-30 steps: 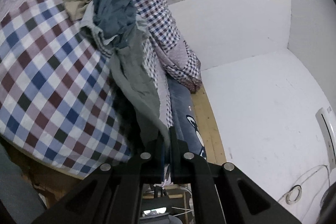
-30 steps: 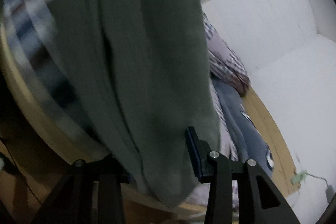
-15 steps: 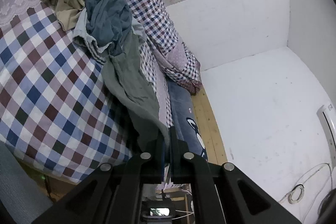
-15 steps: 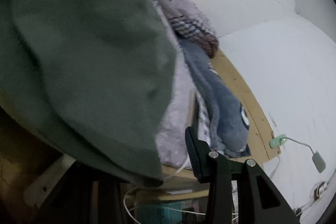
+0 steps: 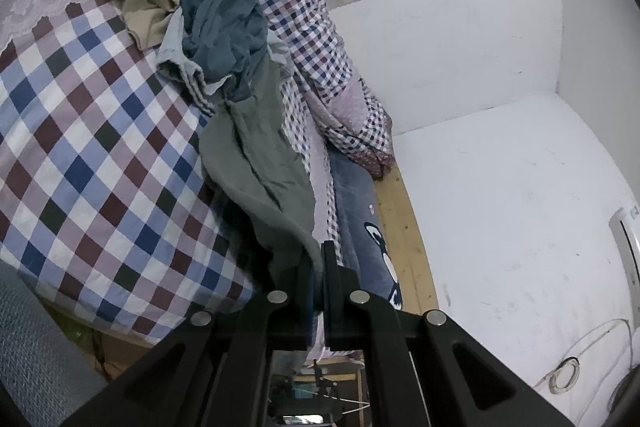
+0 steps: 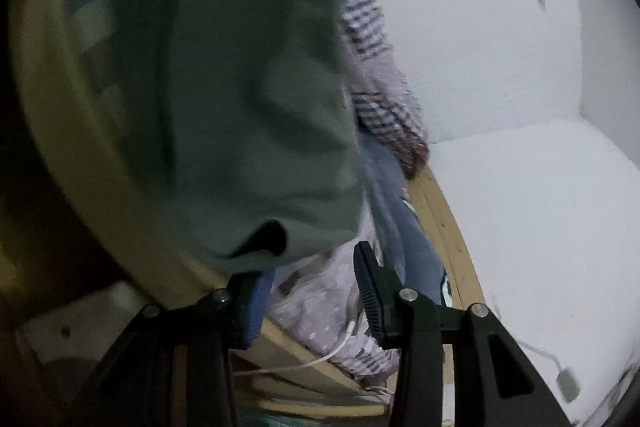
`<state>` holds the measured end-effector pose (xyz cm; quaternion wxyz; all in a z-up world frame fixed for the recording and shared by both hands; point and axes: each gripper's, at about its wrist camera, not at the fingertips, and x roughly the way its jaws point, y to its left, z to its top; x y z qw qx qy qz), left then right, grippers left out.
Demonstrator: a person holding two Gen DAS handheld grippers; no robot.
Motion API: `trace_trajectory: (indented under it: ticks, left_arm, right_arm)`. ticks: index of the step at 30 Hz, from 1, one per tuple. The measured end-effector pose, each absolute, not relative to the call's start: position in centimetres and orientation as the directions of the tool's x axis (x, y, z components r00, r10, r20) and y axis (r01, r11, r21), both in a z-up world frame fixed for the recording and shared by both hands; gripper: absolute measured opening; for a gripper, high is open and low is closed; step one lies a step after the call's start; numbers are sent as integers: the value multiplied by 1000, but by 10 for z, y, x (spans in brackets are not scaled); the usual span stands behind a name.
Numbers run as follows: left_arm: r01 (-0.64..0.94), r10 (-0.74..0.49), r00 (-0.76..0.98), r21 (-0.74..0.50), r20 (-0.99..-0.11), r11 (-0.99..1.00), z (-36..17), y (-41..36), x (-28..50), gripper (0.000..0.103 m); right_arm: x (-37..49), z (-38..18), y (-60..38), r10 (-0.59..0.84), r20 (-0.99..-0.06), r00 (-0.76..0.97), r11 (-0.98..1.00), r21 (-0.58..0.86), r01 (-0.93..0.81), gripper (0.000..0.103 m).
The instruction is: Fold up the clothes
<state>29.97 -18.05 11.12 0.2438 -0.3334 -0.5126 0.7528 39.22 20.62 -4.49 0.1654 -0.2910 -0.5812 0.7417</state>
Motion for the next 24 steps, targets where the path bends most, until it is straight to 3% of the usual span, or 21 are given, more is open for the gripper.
trace_trajectory:
  ticks: [5,7,13,20,24]
  left_arm:
    - [-15,713,-650,-933,-264,-359,105,-179,298,1]
    - [-10,711,-651,-934,-266,-358,103,-179,298,1]
    - [5,709,-651,-936,-270,-352,98,-183,295,1]
    - [-8,717,-647,-937,-261,-349,99,-182,291,1]
    - [3,718,-641,-937,-270,-349,94,-179,289,1]
  right_arm:
    - [391,-67,216,643,-295,-707,-244,-954,176,44]
    - [389,-66,216,642,-293,-708,-244,-954,174,49]
    - [397,-92,203,623,-221,-750,-94,-974,209,60]
    - [419,-118,210,447,-93,-890,215,-954,208,63]
    - [421,-132,218,390,-92,-916,306,-926,223,62]
